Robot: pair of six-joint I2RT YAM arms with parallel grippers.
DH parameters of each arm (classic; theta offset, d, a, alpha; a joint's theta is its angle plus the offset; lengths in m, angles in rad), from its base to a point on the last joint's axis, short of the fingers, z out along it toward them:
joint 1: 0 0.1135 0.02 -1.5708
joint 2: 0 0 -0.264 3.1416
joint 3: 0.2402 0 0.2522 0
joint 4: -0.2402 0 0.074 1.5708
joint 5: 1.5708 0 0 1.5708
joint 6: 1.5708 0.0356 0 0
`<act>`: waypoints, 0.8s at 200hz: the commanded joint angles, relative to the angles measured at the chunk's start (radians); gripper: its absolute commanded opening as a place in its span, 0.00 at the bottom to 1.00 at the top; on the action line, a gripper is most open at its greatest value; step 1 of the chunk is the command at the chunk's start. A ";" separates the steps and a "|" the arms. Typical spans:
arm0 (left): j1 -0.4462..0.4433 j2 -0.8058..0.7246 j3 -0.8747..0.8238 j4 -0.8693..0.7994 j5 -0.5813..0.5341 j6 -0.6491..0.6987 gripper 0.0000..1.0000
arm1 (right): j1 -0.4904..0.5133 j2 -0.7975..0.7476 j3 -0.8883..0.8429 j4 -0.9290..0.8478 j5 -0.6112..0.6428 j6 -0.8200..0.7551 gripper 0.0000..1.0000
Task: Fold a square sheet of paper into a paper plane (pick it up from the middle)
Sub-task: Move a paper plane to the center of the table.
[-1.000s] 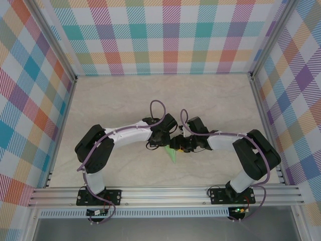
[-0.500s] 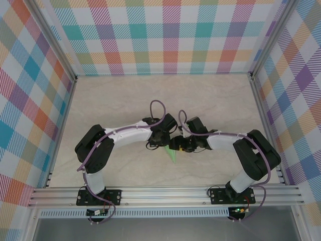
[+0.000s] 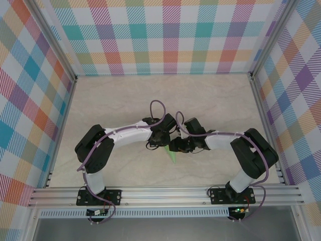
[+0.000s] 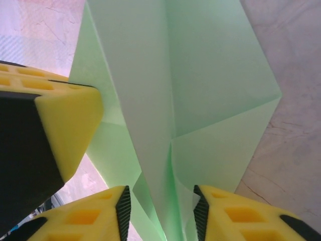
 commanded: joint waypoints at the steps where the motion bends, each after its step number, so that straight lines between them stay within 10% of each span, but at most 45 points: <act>1: 0.009 -0.012 -0.007 -0.013 -0.008 -0.001 0.08 | 0.019 -0.020 0.025 -0.036 0.039 -0.032 0.37; 160: 0.009 -0.042 -0.030 0.015 0.011 -0.008 0.11 | 0.065 0.070 0.100 -0.090 0.089 -0.055 0.16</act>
